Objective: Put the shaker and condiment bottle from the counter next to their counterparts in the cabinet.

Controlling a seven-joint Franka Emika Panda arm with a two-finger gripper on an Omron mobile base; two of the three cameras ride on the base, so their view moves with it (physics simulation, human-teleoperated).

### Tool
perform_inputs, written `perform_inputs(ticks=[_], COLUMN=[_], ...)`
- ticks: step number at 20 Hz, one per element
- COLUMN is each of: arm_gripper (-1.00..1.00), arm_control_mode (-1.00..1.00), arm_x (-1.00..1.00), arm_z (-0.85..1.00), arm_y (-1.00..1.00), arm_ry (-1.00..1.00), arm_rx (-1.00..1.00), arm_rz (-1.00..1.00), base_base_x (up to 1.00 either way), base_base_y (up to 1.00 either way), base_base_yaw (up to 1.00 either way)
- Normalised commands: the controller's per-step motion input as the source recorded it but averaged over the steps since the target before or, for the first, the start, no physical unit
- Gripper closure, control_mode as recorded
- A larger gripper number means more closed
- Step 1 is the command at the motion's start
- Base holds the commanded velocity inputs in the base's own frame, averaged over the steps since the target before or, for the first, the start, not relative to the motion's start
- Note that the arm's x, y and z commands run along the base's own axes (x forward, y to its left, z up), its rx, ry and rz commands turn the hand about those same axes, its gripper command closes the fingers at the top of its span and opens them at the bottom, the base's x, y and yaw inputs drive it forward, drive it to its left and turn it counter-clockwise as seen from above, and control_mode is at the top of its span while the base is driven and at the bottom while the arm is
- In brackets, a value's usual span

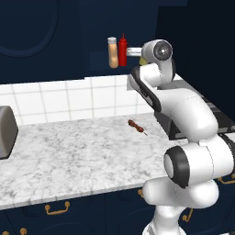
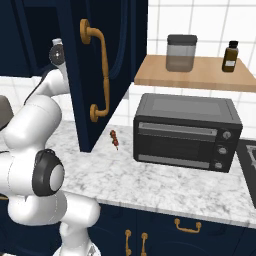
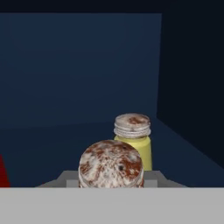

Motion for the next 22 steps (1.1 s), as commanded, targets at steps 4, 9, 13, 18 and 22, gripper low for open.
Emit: perform_inputs(ticks=[4,9,13,18,22], arm_gripper=[1.00,-1.00,-1.00,-1.00,-1.00], arm_control_mode=[-1.00,-1.00,-1.00,-1.00,-1.00], arm_x=[0.13,0.08,0.02,0.00,0.00], arm_z=[-0.08,-0.14,-0.15,-0.11,-0.08], arm_y=[0.00,0.00,-0.01,-0.02,-0.01], arm_ry=[0.00,0.00,0.00,0.00,0.00], arm_rx=[0.00,0.00,0.00,0.00,0.01], arm_rz=[0.00,0.00,0.00,0.00,0.00], base_base_x=[0.00,0.00,0.00,0.00,0.00], base_base_y=[0.00,0.00,0.00,0.00,0.00], base_base_yaw=[0.00,0.00,0.00,0.00,0.00])
